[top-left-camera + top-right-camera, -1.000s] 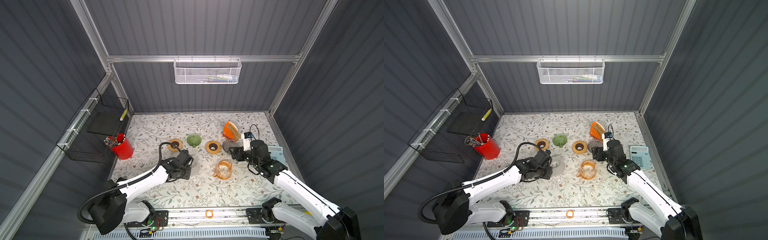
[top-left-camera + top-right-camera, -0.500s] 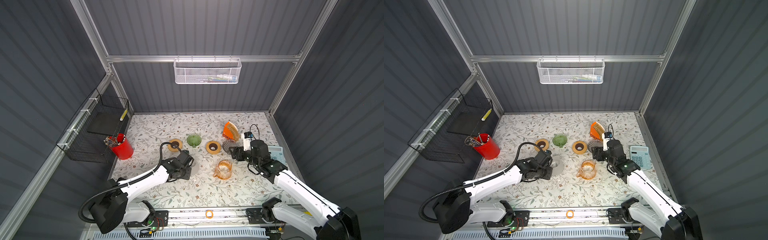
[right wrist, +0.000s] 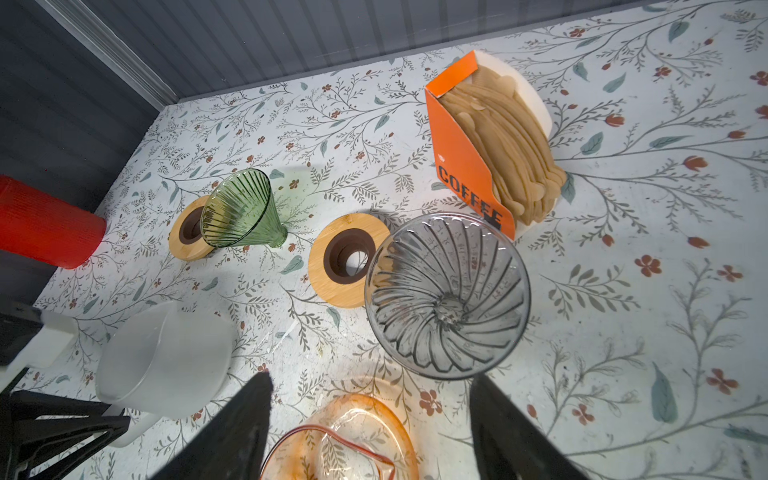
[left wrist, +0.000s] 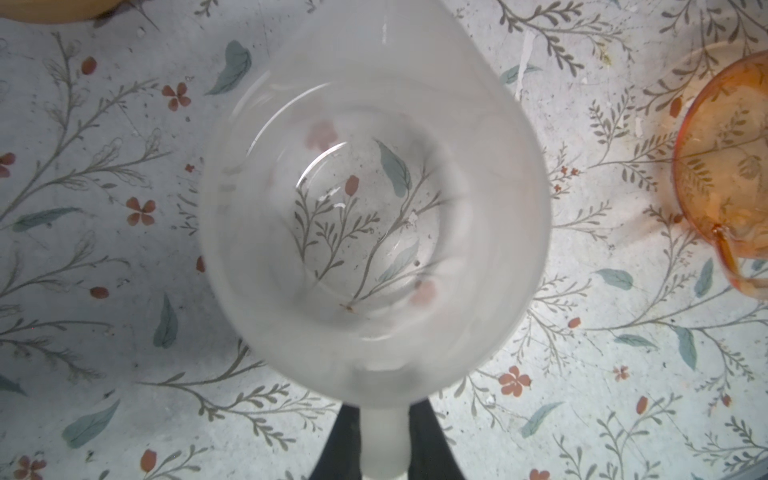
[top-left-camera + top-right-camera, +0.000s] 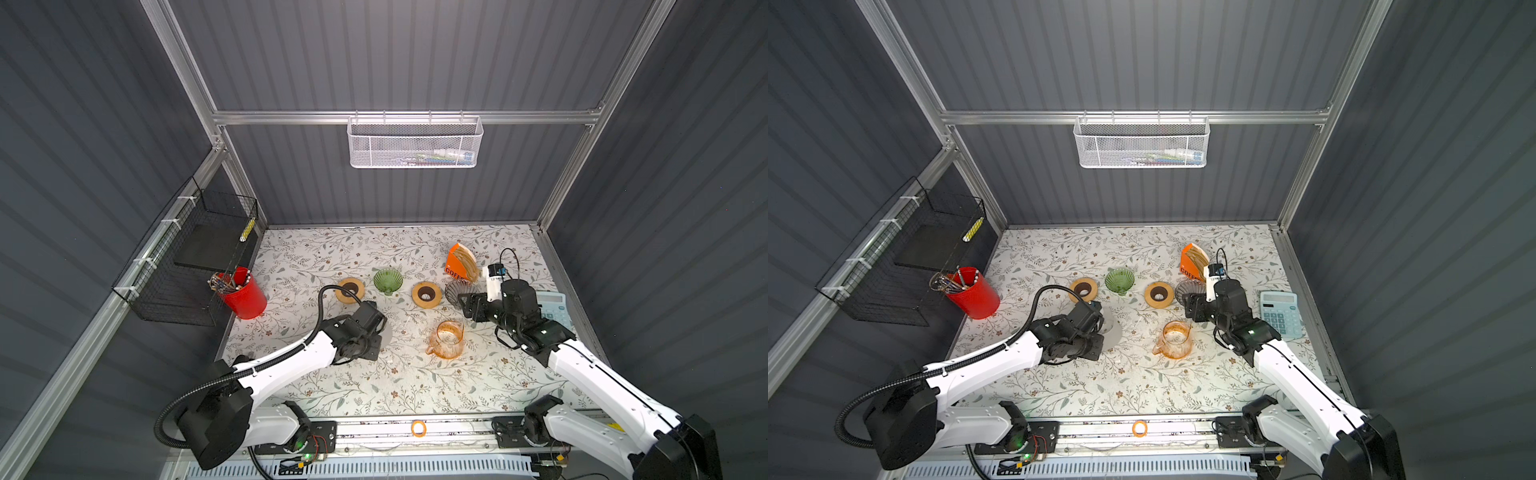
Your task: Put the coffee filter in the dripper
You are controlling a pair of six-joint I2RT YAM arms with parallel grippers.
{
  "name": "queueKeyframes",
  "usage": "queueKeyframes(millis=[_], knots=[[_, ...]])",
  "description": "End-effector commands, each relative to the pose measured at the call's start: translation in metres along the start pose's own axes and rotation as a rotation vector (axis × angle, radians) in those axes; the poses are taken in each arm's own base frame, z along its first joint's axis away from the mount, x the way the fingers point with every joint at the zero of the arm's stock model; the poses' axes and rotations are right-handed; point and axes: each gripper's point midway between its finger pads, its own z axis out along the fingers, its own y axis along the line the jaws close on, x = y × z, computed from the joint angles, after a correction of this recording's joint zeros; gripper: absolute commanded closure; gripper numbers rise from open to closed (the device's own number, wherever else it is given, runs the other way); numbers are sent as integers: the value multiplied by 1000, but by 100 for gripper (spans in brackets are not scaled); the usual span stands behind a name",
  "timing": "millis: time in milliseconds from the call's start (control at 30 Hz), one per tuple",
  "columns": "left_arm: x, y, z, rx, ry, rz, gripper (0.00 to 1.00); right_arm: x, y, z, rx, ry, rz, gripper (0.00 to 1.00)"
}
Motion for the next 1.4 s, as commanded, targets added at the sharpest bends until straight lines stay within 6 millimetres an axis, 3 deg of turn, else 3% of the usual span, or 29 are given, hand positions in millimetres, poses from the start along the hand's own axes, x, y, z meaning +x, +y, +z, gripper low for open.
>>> queueKeyframes(millis=[0, 367, 733, 933, 1133, 1367], knots=[[-4, -8, -17, 36, -18, -20, 89, -15, 9, -9, -29, -34, 9, 25], [14, -19, -32, 52, -19, -19, 90, -14, 12, -13, -43, -32, 24, 26], [45, -46, -40, 9, -2, 47, 92, -14, 17, -18, -62, -35, 31, 27], [53, -60, -41, -16, -23, 79, 92, -14, 19, -18, -63, -35, 22, 27], [59, -67, -38, -38, -23, 98, 93, -16, 21, -19, -71, -34, 19, 27], [66, -63, -38, -29, -40, 60, 92, -13, 23, -15, -74, -22, 18, 27]])
